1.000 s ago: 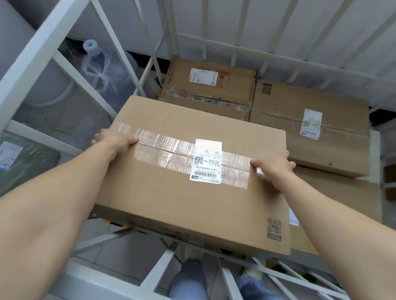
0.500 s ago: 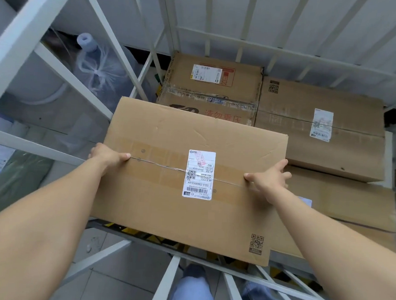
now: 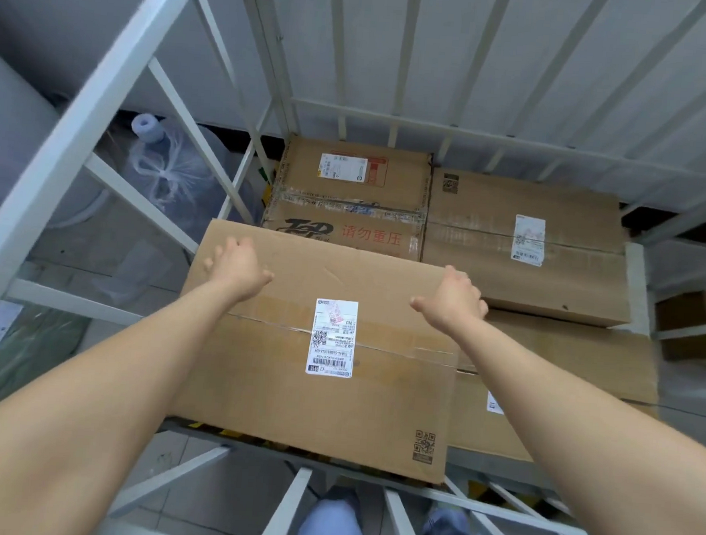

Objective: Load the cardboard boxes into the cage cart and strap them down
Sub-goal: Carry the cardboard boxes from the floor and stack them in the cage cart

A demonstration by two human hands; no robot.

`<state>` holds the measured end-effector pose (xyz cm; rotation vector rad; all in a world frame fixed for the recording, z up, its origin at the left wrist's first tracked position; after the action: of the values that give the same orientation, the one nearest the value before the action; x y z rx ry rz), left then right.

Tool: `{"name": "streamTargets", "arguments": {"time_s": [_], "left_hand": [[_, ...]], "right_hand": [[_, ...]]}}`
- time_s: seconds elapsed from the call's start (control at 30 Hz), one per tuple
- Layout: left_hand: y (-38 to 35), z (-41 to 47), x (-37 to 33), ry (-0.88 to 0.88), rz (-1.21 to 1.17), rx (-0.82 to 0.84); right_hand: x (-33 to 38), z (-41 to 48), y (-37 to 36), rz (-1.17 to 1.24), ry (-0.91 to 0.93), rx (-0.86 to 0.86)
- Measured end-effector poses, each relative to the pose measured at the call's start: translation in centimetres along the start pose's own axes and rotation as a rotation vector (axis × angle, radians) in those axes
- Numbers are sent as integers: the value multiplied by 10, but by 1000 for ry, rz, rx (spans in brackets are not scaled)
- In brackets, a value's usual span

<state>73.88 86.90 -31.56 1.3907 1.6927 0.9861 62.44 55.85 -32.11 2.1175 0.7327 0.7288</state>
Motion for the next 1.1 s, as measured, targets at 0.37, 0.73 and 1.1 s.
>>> {"name": "streamTargets", "arguments": {"time_s": [0.37,0.73,1.1], "left_hand": [[239,-197,-241,-878,169,-619],[366,-407,-367,-1166,154,-1109],[328,-527,-466,-1439,87,-1084]], "right_hand": [[69,-137,278,-364,452,-557],[-35,-278,475,-482,423,-910],[-193,-330,524,-425,188,-992]]}}
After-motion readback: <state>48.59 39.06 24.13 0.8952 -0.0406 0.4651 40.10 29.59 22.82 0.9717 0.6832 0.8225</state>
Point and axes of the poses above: each hand's wrist, its own z-axis towards the middle knuckle, its own y-axis out of the back of the hand, x = y × z, the point moved 8 cm from there along z, towards the middle knuckle, and after that the axes turned 2 degrees about y, right-handed, at the moved point
